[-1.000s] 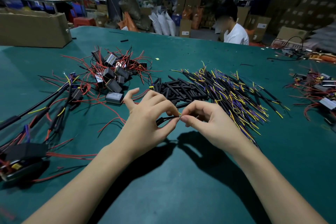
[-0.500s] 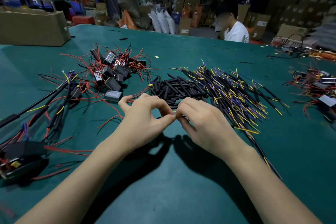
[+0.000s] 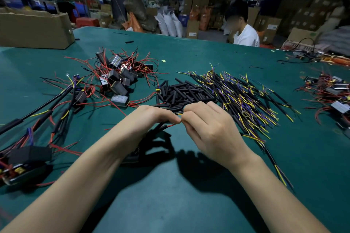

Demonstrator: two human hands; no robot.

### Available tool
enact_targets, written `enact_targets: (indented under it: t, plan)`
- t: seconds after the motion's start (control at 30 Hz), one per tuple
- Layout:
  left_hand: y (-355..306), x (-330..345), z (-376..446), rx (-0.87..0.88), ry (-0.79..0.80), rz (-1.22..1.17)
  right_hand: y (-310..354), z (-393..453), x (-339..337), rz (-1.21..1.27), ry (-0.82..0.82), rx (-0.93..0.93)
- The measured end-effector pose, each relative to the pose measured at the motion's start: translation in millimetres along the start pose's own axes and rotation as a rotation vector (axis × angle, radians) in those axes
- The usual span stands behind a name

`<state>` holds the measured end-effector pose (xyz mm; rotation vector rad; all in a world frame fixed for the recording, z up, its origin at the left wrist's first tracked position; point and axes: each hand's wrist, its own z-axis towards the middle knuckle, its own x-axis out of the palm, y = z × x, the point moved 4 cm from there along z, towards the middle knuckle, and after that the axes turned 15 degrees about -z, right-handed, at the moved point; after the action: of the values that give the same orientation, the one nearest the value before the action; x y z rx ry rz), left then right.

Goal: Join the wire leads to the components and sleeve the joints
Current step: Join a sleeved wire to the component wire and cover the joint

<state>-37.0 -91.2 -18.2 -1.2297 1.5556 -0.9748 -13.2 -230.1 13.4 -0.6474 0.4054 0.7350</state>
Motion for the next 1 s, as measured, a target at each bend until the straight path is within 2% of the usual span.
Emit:
enact_targets:
  t: [0.03, 0.07, 0.13, 0.2, 0.33, 0.47, 0.57, 0.67, 0.83, 1.0]
  plan:
    - [0, 1, 1, -0.023, 0.006, 0.021, 0, 0, 0, 0.000, -0.007, 0.005]
    - [-4, 1, 3, 0.047, 0.019, 0.046, -1, -1, 1, 0.012, -0.006, 0.022]
    - [-14, -5, 6, 0.216, -0.124, -0.069, -6, -3, 6, 0.093, 0.034, 0.099]
    - [-13, -9, -1, 0.328, -0.170, -0.149, -14, -8, 11, 0.237, 0.097, 0.231]
    - [-16, -18, 0, 0.326, -0.134, 0.153, -27, -21, 24, 0.523, 0.227, 0.497]
    - [-18, -29, -10, 0.293, -0.093, 0.243, -32, -24, 29, 0.670, 0.309, 0.612]
    - [-23, -28, -12, 0.327, -0.140, 0.321, -38, -25, 30, 0.805, 0.384, 0.697]
    - [-26, -27, -14, 0.428, -0.273, 0.372, -42, -24, 28, 0.949, 0.396, 0.794]
    - [-29, -8, -13, 0.652, -0.371, 0.340, -44, -20, 21, 1.008, 0.394, 0.859]
    - [-25, 5, -14, 0.807, -0.494, 0.327, -45, -15, 12, 1.017, 0.396, 0.840]
